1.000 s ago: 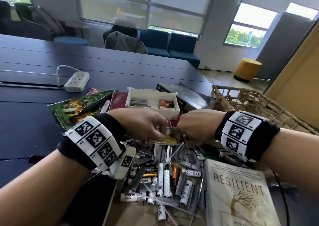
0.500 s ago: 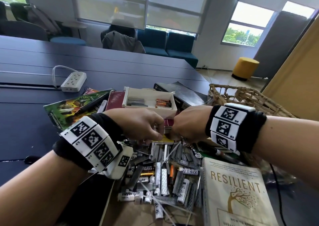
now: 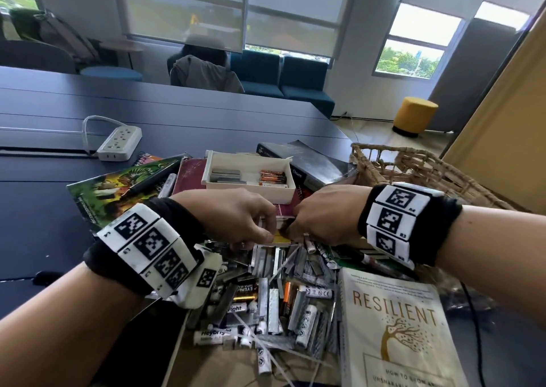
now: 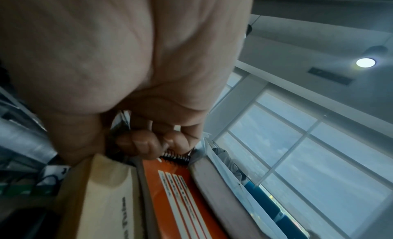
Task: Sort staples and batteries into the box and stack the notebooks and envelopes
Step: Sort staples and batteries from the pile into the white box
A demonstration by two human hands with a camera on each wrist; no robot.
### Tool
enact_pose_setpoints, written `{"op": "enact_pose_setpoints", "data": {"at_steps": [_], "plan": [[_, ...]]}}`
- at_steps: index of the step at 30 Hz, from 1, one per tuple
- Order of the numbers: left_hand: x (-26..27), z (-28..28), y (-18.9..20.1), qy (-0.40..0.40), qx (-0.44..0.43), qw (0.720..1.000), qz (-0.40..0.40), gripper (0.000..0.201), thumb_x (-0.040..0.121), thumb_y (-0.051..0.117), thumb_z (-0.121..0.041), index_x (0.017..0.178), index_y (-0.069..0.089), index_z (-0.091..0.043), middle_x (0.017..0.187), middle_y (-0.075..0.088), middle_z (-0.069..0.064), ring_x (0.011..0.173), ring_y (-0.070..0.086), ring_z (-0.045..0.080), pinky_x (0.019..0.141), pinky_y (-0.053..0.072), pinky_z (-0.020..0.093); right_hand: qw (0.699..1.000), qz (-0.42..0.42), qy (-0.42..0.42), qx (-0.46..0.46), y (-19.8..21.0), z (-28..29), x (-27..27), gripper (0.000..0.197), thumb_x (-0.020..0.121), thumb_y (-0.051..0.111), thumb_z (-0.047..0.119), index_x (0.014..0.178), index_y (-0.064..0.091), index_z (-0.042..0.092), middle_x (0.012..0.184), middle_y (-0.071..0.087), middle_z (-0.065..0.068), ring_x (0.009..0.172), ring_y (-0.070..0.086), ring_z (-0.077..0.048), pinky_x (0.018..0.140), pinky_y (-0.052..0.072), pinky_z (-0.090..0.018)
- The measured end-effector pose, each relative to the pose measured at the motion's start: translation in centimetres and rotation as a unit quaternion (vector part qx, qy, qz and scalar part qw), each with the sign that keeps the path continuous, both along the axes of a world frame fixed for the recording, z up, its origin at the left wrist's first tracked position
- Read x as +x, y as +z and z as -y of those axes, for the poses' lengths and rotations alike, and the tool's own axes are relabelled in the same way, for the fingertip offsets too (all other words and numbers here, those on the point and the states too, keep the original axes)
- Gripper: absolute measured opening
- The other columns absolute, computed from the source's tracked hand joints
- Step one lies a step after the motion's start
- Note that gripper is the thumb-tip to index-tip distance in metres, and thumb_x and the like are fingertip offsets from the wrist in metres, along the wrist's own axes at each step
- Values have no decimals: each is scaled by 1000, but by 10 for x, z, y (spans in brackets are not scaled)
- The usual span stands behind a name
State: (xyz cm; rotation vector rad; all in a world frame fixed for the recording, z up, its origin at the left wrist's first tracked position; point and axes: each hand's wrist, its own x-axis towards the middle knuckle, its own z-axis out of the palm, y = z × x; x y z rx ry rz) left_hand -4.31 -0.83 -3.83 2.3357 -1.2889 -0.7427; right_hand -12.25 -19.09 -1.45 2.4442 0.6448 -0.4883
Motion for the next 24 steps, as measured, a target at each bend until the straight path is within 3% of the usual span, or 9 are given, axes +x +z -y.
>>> {"op": "enact_pose_setpoints", "data": {"at_steps": [2, 5, 7, 9, 13, 16, 19, 22, 24], "plan": [[0, 0, 0, 0, 2, 1000, -1, 7, 98, 67, -34, 102, 68, -28, 80, 72, -3, 63, 65, 7, 58, 50, 25, 1000, 7, 3, -22, 2, -7, 1, 18, 101, 53, 19, 116, 62, 26, 76, 50, 7, 64, 45, -14, 57, 36, -26], [1, -1, -1, 1, 0, 1000, -2, 5, 98, 67, -33, 101, 68, -30, 82, 73, -1, 67, 67, 11, 62, 54, 29, 998, 22, 29, -59, 2, -16, 3, 14, 98, 61, 29, 111, 63, 29, 67, 44, 6, 65, 47, -17, 80, 55, -38], [2, -1, -1, 1, -3, 1000, -4, 6, 98, 67, -31, 102, 68, -28, 81, 73, 0, 66, 67, 12, 60, 53, 28, 996, 23, 36, -77, 1, -17, 4, 12, 98, 62, 30, 110, 64, 31, 66, 44, 6, 61, 41, -15, 89, 52, -41], [2, -1, -1, 2, -4, 1000, -6, 6, 98, 66, -29, 103, 68, -26, 80, 73, 0, 65, 66, 12, 59, 52, 27, 994, 25, 59, -94, 2, -19, 6, 14, 101, 57, 31, 113, 64, 32, 67, 42, 7, 64, 40, -15, 88, 42, -38], [1, -2, -1, 5, -6, 1000, -8, 5, 98, 66, -27, 102, 68, -25, 79, 72, -1, 64, 65, 10, 59, 52, 27, 991, 25, 83, -103, 0, -12, 7, 26, 101, 57, 33, 126, 57, 39, 73, 43, 9, 90, 49, -20, 85, 33, -40], [-1, -2, 0, 8, -9, 1000, -17, 8, 98, 66, -30, 103, 68, -24, 78, 71, -2, 63, 65, 9, 60, 52, 26, 995, 26, 83, -51, -3, -2, 7, 34, 101, 57, 34, 133, 51, 42, 95, 60, 7, 99, 57, -22, 85, 35, -42], [-2, -3, 1, 4, -11, 1000, -9, 10, 98, 66, -34, 104, 68, -26, 80, 71, -3, 64, 64, 7, 59, 50, 24, 999, 20, 34, 22, -5, 7, 3, 36, 105, 52, 36, 140, 46, 38, 112, 62, 4, 102, 60, -22, 82, 36, -37], [-2, -3, 1, 8, -18, 1000, -9, 7, 98, 66, -34, 102, 68, -28, 80, 71, -4, 63, 64, 5, 58, 49, 22, 985, 18, -34, 165, -7, 13, 0, 23, 102, 57, 37, 122, 57, 25, 110, 61, 3, 95, 61, -17, 78, 51, -37], [-3, -1, 1, 2, -21, 1000, 2, 6, 98, 66, -33, 102, 69, -30, 80, 70, -5, 64, 63, 3, 59, 48, 20, 953, 18, -96, 286, -10, 20, -3, 19, 99, 63, 37, 112, 61, 23, 103, 62, 5, 85, 58, -8, 77, 51, -32]]}}
